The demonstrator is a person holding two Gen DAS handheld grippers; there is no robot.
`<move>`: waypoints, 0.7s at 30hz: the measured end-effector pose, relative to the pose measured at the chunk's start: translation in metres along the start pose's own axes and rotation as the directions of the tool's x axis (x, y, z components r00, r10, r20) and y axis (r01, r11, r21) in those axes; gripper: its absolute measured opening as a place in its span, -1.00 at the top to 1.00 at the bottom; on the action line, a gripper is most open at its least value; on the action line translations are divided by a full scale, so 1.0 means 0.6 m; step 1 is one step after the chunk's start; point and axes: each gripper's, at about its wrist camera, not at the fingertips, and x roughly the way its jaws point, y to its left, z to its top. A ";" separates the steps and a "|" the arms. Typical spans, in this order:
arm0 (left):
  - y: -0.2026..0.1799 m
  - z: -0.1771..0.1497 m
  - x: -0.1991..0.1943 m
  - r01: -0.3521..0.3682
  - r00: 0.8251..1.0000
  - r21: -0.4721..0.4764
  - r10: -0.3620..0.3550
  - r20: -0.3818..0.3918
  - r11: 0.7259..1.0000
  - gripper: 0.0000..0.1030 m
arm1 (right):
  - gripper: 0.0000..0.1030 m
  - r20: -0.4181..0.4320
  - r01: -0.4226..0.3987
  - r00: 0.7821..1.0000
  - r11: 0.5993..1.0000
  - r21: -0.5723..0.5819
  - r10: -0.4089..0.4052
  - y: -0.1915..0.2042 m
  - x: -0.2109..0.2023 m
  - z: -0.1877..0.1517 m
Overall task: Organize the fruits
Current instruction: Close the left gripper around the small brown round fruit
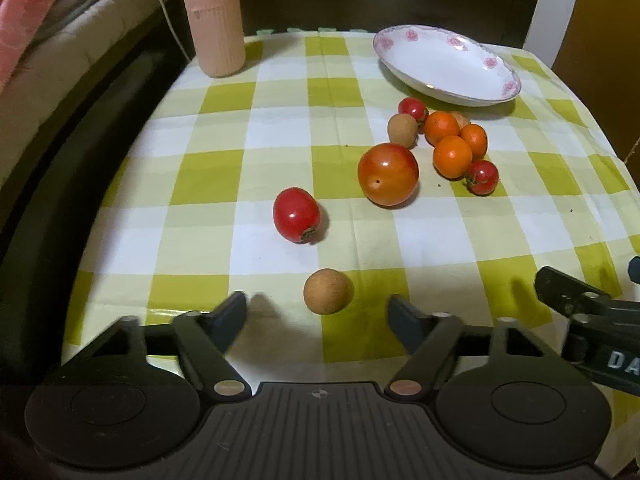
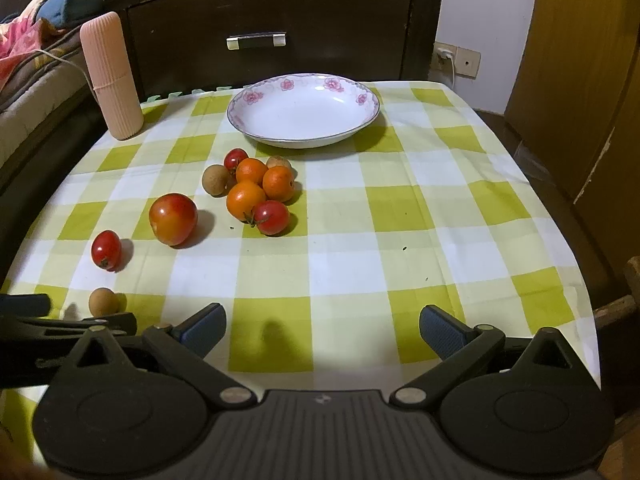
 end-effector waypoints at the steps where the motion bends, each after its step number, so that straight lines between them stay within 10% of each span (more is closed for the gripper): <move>1: 0.001 0.001 0.004 0.003 1.000 -0.004 -0.003 -0.010 1.000 -0.44 | -0.98 0.002 -0.001 1.000 1.000 0.001 0.001 0.000 -0.001 0.001; 21: -0.018 -0.012 0.001 -0.014 0.998 0.072 0.009 0.063 0.997 0.26 | -0.97 -0.018 -0.042 0.999 0.998 0.046 0.043 -0.016 0.008 0.008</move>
